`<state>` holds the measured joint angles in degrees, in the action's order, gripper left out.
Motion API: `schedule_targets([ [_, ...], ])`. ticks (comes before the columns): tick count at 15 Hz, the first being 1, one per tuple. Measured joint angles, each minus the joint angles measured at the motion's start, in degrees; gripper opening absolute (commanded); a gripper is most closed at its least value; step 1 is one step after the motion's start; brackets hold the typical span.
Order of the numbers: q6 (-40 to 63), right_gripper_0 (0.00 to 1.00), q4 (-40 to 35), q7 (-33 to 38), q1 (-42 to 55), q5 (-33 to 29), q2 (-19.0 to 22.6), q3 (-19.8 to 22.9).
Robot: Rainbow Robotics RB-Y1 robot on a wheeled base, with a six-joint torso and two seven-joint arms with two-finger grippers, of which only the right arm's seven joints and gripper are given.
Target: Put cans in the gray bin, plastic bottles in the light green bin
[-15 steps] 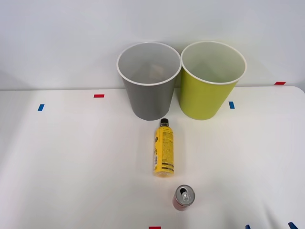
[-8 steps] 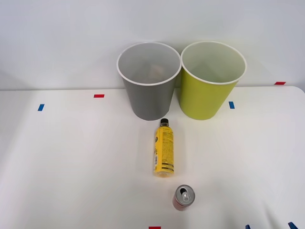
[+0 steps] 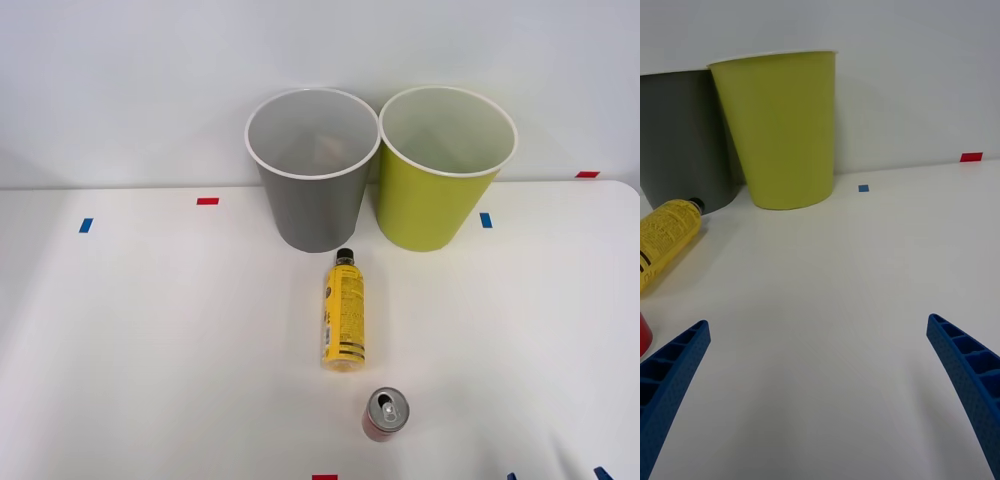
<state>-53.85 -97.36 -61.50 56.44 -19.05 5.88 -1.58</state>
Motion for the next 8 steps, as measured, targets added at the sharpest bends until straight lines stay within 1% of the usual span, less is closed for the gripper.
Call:
schedule_targets([
  [2, -0.06, 1.00, -0.16, -0.49, -1.07, 0.16, 2.74, -2.65],
  [5, -0.55, 1.00, -0.34, -1.86, -4.33, 0.31, 8.98, -6.53],
  [6, -1.09, 1.00, -0.35, -2.88, -5.71, 0.24, 11.28, -7.85],
  [8, -1.80, 1.00, -0.13, -7.31, -7.73, 1.01, 15.04, -10.87],
])
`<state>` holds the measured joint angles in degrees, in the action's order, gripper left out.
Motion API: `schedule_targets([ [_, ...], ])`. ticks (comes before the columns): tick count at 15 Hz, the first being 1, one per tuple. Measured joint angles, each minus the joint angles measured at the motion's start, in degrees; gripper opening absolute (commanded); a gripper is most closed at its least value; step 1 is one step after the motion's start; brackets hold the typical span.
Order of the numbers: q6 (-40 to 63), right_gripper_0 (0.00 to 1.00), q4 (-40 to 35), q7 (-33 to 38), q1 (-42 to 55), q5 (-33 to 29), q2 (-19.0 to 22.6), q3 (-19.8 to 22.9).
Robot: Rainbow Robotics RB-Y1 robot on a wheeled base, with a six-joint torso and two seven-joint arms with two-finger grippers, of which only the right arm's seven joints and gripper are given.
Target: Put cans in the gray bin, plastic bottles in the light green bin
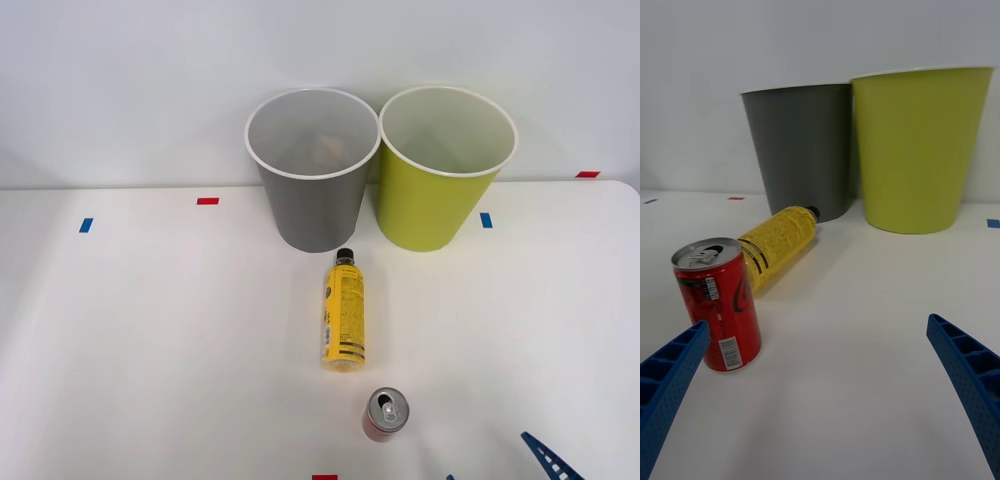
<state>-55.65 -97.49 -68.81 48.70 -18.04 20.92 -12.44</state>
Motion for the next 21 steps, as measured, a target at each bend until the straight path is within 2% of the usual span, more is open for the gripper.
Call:
schedule_targets([
  [3, -0.48, 1.00, 2.25, -6.33, -3.70, 5.85, 5.32, -6.08],
  [7, -4.26, 1.00, 9.28, -8.82, -10.31, 9.76, 7.22, -11.25],
  [16, -3.39, 1.00, 10.31, -8.72, -15.84, 10.05, 8.17, -14.74],
  [21, 3.71, 1.00, 6.86, -8.62, -17.69, 10.07, 9.23, -16.77],
])
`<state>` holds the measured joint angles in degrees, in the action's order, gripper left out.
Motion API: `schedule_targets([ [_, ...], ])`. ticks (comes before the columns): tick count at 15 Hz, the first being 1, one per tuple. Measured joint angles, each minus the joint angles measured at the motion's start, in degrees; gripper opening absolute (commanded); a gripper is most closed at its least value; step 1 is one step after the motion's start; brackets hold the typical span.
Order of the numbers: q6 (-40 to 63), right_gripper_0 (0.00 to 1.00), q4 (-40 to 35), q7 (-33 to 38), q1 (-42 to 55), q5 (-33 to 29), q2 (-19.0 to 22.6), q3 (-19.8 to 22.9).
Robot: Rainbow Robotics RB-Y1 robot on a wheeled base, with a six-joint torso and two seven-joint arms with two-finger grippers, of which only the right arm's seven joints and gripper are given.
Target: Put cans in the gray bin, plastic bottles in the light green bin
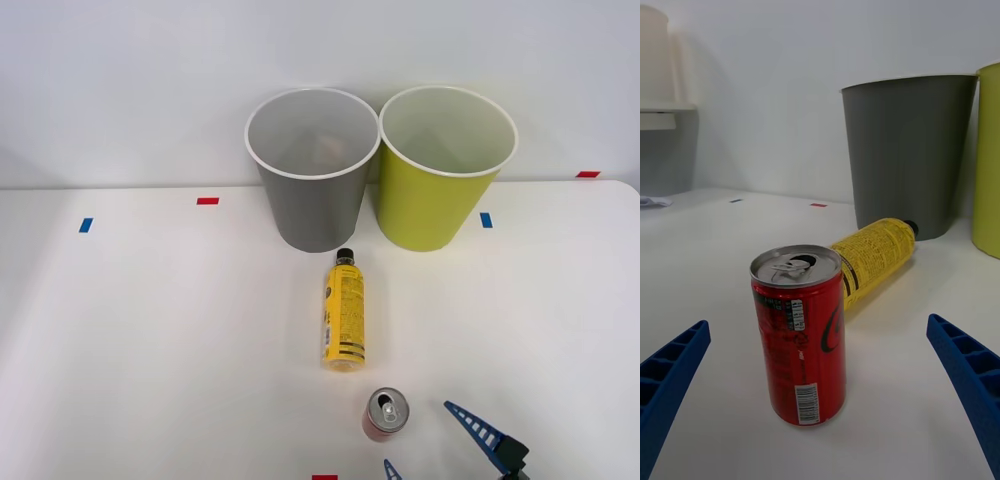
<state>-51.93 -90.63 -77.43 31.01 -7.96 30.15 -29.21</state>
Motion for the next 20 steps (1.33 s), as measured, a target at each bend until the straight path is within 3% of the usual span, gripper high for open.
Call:
schedule_targets([
  [17, 12.33, 1.00, -0.15, -0.35, -8.79, -0.10, -2.89, -4.00],
  [18, 12.42, 0.75, -0.15, -0.35, -8.92, -0.11, -2.80, -4.20],
  [19, 12.46, 0.18, -0.15, -0.37, -9.00, -0.11, -2.76, -4.33],
  [20, 12.47, 0.00, -0.15, -0.41, -9.03, -0.10, -2.75, -4.41],
])
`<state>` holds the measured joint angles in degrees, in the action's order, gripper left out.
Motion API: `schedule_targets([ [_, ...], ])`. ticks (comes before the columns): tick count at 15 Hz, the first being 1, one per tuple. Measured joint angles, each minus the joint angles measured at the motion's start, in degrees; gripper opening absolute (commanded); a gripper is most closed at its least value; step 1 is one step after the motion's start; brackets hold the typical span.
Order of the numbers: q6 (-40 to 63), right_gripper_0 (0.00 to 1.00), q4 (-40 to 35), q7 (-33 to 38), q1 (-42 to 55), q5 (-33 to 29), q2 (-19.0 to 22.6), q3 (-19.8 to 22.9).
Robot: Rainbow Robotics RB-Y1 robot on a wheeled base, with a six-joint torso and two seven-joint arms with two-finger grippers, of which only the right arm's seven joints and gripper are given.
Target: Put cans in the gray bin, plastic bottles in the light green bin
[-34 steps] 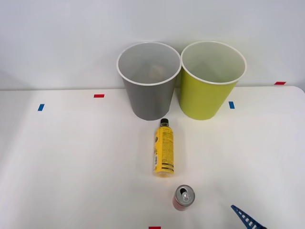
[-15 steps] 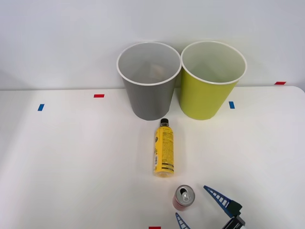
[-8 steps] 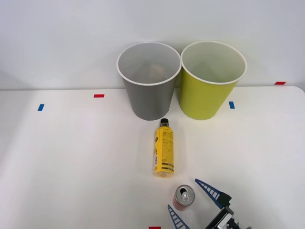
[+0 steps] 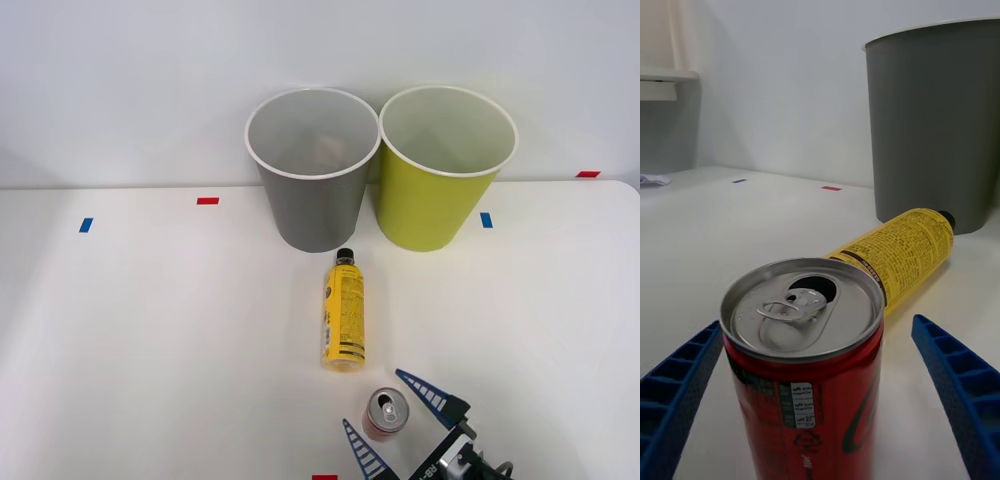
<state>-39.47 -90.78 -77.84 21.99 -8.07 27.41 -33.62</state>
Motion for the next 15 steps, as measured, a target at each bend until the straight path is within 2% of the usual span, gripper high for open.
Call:
schedule_targets([
  [10, 0.01, 0.00, -2.24, 0.38, 1.11, 2.31, 0.17, -0.11],
  [15, 0.02, 0.00, -7.80, 1.36, 2.30, 5.89, 3.18, 1.84],
])
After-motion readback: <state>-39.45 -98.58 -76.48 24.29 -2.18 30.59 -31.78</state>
